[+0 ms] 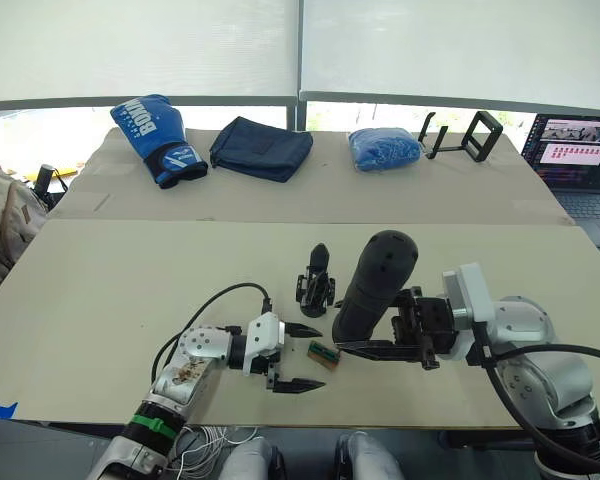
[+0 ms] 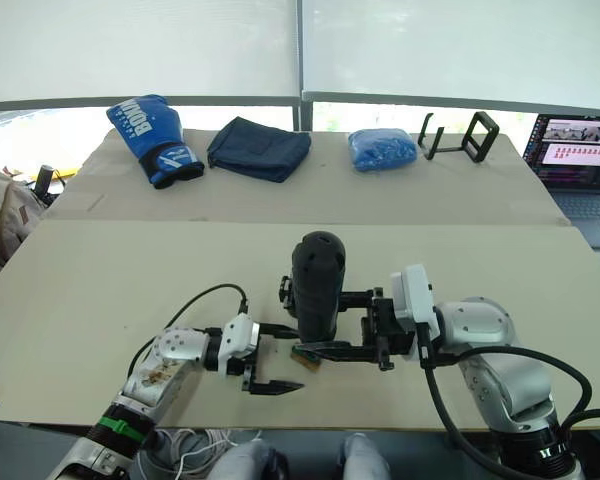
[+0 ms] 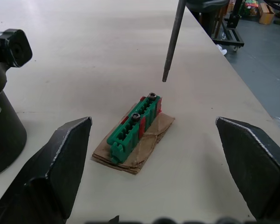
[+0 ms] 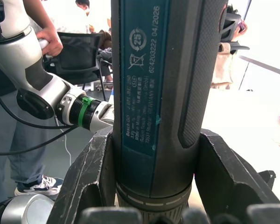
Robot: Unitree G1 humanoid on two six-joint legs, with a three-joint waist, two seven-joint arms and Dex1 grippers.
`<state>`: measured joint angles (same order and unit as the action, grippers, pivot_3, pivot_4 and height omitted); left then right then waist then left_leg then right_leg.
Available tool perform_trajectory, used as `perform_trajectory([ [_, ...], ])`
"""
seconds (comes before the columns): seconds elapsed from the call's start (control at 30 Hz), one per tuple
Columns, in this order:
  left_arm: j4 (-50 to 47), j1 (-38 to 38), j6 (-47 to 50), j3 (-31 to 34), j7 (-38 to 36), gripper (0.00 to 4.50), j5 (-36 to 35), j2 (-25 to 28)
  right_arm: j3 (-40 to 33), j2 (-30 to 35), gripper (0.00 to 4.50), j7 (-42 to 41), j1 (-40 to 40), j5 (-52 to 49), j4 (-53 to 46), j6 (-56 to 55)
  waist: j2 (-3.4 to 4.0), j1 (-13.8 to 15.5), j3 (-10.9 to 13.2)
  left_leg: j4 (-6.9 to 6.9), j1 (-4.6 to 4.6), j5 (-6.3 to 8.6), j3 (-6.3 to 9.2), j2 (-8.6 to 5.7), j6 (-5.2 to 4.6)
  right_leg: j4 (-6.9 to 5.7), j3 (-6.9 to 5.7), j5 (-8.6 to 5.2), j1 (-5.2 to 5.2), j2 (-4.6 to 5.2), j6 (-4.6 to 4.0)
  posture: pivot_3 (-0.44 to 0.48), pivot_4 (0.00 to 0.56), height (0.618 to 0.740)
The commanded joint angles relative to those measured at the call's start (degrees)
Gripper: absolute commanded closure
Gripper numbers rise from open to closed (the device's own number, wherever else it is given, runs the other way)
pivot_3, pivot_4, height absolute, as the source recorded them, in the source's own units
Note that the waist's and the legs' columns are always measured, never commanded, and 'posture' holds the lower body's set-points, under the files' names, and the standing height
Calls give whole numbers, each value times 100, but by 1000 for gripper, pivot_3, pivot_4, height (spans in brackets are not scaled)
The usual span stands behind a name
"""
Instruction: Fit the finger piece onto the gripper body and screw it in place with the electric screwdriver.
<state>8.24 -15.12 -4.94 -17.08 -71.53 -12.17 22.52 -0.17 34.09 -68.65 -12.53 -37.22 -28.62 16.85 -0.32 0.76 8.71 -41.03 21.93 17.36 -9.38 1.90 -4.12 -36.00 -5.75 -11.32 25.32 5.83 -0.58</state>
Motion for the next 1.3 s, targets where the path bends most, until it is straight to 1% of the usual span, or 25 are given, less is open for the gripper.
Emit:
perform_trajectory([
  [0.03,-52,97,34,-139,6,0,29,-9,-10,-34,2569,-43,-87,-79,-67,-233,0,0,0,0,0,0,0,0,0,0,-2,0,0,2,0,0,150,740],
  [0.7,-106,113,123,-161,104,0,29,9,53,-16,2569,-63,-161,42,95,-483,0,1,0,1,1,1,5,-2,-2,1,-17,0,-3,18,1,0,150,740],
  [1.3,-115,133,152,-141,110,0,26,44,92,-35,2569,-124,-166,156,125,-495,0,-1,0,2,1,2,7,-1,-3,2,-22,0,-3,23,2,0,150,740],
])
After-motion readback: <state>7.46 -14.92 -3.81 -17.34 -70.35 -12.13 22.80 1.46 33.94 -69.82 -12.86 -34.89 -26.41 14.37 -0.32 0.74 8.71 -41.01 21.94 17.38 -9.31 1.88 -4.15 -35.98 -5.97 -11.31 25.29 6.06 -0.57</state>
